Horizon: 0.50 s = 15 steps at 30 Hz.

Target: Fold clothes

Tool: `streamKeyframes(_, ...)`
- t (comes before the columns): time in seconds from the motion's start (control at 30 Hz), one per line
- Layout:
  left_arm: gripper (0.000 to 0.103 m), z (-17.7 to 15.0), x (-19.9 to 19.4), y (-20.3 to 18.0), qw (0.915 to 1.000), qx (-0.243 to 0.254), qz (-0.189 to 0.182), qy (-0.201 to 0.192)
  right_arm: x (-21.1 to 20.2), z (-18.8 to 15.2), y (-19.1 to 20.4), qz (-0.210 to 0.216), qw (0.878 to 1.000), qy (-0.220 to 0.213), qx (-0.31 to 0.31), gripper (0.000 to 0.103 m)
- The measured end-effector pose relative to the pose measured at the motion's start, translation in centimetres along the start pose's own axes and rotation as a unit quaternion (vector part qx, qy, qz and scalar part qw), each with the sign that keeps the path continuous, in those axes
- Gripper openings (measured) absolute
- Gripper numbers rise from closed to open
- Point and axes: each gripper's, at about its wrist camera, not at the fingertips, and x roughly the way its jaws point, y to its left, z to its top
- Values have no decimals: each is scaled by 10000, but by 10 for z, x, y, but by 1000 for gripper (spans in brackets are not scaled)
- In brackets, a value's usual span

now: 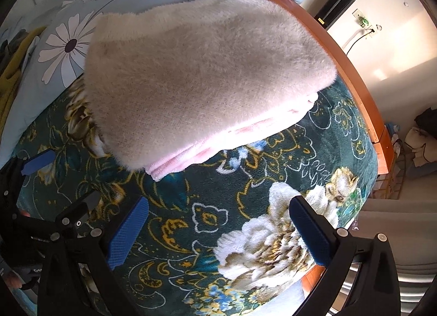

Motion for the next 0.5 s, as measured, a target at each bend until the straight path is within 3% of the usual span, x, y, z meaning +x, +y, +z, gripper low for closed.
streamKeyframes(0.5,103,2,3,1,9999,-59,-121,43,0,7,3,-49,10000,0,-60,103)
